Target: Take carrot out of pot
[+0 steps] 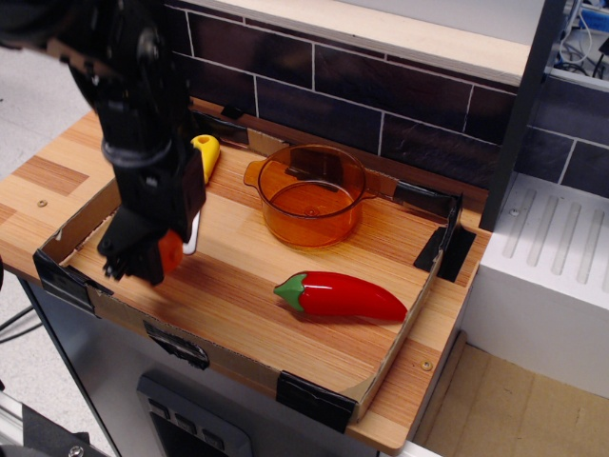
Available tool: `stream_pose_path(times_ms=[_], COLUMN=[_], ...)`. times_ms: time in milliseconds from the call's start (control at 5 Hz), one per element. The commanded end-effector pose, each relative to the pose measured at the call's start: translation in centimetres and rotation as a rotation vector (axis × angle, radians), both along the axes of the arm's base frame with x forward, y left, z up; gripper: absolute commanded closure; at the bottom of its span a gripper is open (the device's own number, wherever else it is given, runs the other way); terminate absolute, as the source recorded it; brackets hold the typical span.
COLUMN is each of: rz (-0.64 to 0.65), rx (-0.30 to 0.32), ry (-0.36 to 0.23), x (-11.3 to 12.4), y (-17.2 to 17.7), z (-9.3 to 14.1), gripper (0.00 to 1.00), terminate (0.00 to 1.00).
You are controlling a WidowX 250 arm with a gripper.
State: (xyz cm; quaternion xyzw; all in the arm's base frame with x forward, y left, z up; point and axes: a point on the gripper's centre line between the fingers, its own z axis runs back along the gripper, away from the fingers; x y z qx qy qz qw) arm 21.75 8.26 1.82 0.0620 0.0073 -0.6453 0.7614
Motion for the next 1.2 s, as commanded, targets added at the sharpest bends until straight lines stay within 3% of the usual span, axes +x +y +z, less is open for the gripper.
stream_pose_path(times_ms=[0,200,600,1000], rz=[-0.003,-0.004,0.006,0.092], rx=[0.027,0.036,0.027,-0.129], ry=[-0.003,0.002,-0.033,-0.091], x=[-1.5,-1.5,-1.0,0.5], y=[1.2,1.4,1.4,1.1], z=[-0.2,-0.1,1.7,9.7], gripper=[1.0,0.0,0.0,0.0], terminate=[0.0,0.0,0.0,0.0])
